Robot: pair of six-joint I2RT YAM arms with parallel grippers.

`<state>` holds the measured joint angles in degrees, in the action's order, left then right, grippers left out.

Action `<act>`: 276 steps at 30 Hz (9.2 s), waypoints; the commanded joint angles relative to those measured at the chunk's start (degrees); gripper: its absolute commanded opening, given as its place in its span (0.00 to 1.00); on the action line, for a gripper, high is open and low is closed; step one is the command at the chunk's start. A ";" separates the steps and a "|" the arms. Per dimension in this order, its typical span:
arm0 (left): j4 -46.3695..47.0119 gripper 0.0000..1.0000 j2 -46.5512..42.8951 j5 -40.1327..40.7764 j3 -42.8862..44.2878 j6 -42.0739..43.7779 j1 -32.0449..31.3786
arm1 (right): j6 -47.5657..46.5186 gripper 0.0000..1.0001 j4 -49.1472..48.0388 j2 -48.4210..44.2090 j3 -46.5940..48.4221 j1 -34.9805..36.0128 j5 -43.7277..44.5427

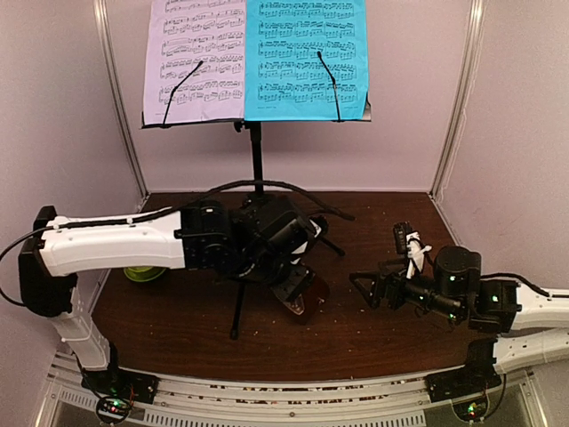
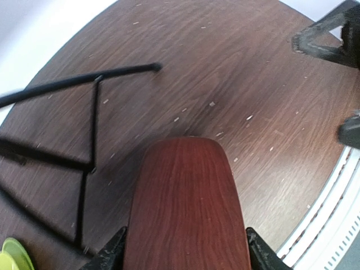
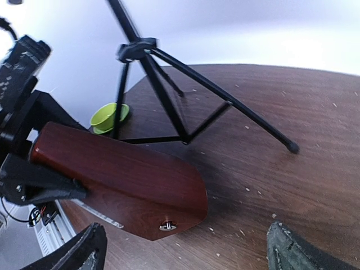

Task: Set up the instrument practice props

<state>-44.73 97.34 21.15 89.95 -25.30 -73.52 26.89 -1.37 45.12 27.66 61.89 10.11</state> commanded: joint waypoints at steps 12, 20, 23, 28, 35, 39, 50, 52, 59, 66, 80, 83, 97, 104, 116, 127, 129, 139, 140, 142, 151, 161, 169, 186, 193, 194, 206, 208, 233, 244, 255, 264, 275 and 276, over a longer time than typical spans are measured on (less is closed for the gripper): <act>10.57 0.00 11.48 -17.80 9.14 7.42 5.16 | 11.74 1.00 13.00 -5.39 -3.01 -6.14 1.03; 8.73 0.14 13.99 -20.14 11.04 9.53 5.66 | 12.03 1.00 13.69 -8.72 -3.83 -7.94 -0.02; 8.79 0.29 14.08 -20.86 11.78 9.90 5.66 | 11.88 1.00 13.68 -8.50 -3.80 -8.33 -0.95; 8.97 0.53 14.12 -21.80 13.14 10.43 5.66 | 11.36 1.00 13.32 -6.76 -3.01 -8.62 -2.19; 11.31 0.76 11.20 -21.02 10.84 10.47 5.66 | 10.11 1.00 11.81 -2.81 -0.71 -8.62 -4.57; 13.77 0.80 8.84 -21.15 7.88 10.30 5.66 | 9.46 1.00 11.23 -0.69 0.19 -8.63 -5.81; 30.14 0.80 -3.03 -18.04 -12.33 6.67 5.47 | 8.26 1.00 10.53 0.06 4.08 -8.93 -9.31; 34.09 0.78 -4.02 -18.05 -15.46 7.14 5.21 | 8.22 1.00 10.49 1.19 5.52 -9.13 -10.30; 44.01 0.75 -4.31 -18.90 -20.44 9.79 4.43 | 9.15 1.00 11.19 6.86 10.97 -9.31 -13.28; 43.25 0.73 -0.70 -19.59 -17.45 9.66 4.44 | 10.60 1.00 9.55 10.21 12.62 -9.86 -14.83; 43.69 0.56 0.39 -21.31 -17.44 9.58 4.42 | 12.57 0.97 8.63 13.59 9.00 -11.04 -16.62; 43.57 0.47 0.12 -21.62 -17.60 9.78 4.40 | 12.27 0.96 9.15 13.22 7.89 -11.06 -16.58; 44.38 0.22 -3.54 -21.57 -21.25 12.79 4.39 | 10.77 0.94 11.91 13.84 1.51 -12.10 -13.86; 44.91 0.18 -5.55 -21.37 -22.95 14.29 4.10 | 10.31 0.94 12.27 14.75 0.29 -13.18 -13.84; 35.53 0.15 -20.09 -19.51 -32.41 7.91 3.98 | 7.18 0.94 11.60 16.21 4.77 -13.46 -17.57; 16.79 0.17 -36.80 -16.86 -44.30 -8.63 11.19 | 5.70 0.94 9.98 18.63 6.64 -13.45 -20.16; 13.79 0.16 -39.58 -16.44 -45.56 -10.26 13.90 | 5.58 0.95 9.71 19.05 6.85 -13.46 -20.53; 4.09 0.16 -40.67 -19.81 -47.54 -8.95 29.98 | 5.43 0.95 9.36 19.41 8.03 -13.46 -21.35; 3.38 0.16 -39.55 -19.83 -47.13 -8.59 31.11 | 5.52 0.95 9.24 19.35 8.05 -13.46 -21.42; 2.64 0.17 -36.38 -19.64 -46.26 -8.02 32.87 | 5.77 0.95 9.11 19.13 8.07 -13.44 -21.64; 3.88 0.16 -23.38 -18.42 -41.50 -6.52 36.25 | 5.93 0.95 9.57 17.34 8.80 -13.46 -21.77; 8.96 0.19 -15.61 -18.71 -41.43 -6.52 38.51 | 6.01 1.00 10.65 14.55 12.99 -13.46 -22.03; 10.43 0.41 -12.44 -18.12 -41.31 -6.85 39.00 | 5.80 1.00 14.30 12.56 18.50 -13.45 -21.85; 6.44 0.73 -17.64 -15.81 -39.67 -5.89 38.98 | 13.69 0.93 19.00 -0.58 -2.60 -13.34 -22.09; 5.24 0.72 -18.74 -15.55 -38.20 -5.99 39.02 | 11.50 0.65 12.12 10.75 -3.55 -13.37 -21.35; 5.04 0.72 -18.83 -15.41 -38.00 -6.02 39.05 | 11.32 0.60 11.24 12.69 -3.11 -13.33 -21.59; 4.11 0.72 -23.04 -14.72 -39.77 -7.45 39.02 | 8.87 0.41 4.55 28.55 4.64 -14.63 -21.14; 4.10 0.72 -23.56 -14.72 -40.21 -7.78 39.06 | 8.47 0.41 3.41 30.37 6.02 -15.45 -21.33; 6.01 0.72 -28.99 -14.05 -44.66 -7.76 39.06 | -2.62 0.82 5.51 23.77 9.82 -16.92 -26.69; 8.23 0.72 -26.64 -15.01 -43.31 -7.25 39.02 | -1.00 0.93 3.30 23.95 13.09 -10.91 -23.26; 8.32 0.72 -26.41 -14.91 -42.84 -6.49 39.05 | 0.29 0.88 2.70 28.90 17.97 -8.44 -15.97; 8.40 0.72 -26.58 -14.98 -43.37 -6.26 39.06 | 1.07 0.86 1.58 31.10 19.46 -6.64 -11.94; 8.45 0.72 -26.33 -15.08 -43.72 -6.27 39.06 | 2.68 0.78 1.83 33.01 20.33 -6.27 -7.12; 8.44 0.72 -26.32 -15.02 -43.72 -6.29 39.06 | 2.72 0.76 1.95 32.95 20.22 -6.28 -6.81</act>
<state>-38.61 70.72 6.35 45.76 -32.42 -34.85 28.82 1.45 77.71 46.65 55.35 0.10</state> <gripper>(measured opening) 0.718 0.783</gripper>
